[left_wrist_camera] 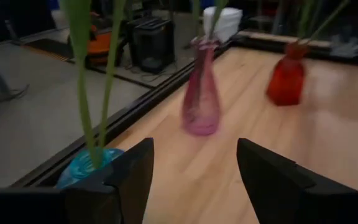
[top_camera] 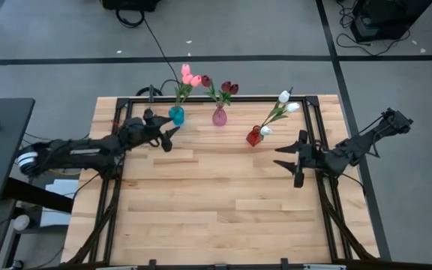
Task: Sort flowers into vase by color
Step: Return to Home Position
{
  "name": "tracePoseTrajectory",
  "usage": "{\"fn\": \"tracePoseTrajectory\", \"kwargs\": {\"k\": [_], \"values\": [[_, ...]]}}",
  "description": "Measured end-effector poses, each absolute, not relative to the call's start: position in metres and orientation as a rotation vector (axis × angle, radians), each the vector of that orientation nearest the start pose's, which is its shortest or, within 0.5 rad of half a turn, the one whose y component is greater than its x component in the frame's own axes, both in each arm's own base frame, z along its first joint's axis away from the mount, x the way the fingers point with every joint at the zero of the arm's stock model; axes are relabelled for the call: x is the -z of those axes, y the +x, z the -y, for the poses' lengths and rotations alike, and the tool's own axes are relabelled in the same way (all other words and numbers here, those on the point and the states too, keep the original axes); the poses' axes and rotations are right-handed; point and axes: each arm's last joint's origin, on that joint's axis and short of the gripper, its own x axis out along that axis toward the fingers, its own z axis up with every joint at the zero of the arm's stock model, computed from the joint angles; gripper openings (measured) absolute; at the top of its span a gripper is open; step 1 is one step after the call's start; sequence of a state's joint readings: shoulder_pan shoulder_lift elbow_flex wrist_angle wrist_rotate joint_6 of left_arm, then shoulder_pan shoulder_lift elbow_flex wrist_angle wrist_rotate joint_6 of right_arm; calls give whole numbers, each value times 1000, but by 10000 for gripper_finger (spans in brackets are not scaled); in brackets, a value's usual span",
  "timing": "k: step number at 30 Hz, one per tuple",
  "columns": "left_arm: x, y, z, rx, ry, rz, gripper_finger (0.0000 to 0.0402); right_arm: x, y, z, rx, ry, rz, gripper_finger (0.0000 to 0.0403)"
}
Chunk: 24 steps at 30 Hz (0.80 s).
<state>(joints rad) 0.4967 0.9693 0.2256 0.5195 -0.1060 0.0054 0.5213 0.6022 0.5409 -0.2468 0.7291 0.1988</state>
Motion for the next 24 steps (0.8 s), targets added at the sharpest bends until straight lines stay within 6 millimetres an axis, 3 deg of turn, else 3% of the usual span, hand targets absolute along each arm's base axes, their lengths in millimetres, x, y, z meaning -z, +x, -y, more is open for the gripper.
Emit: {"fn": "tracePoseTrajectory", "kwargs": {"k": [11, 18, 24], "values": [[-212, 135, -43, -527, -4, -90, 194, -220, 111, -22, 157, 138, -99, 173], [-218, 129, -23, -441, 7, -40, 171, -182, 114, -9, 129, 225, -22, 144], [-216, 125, -10, -473, 60, -80, 160, -173, 115, 0, 137, 254, -24, 131]]}}
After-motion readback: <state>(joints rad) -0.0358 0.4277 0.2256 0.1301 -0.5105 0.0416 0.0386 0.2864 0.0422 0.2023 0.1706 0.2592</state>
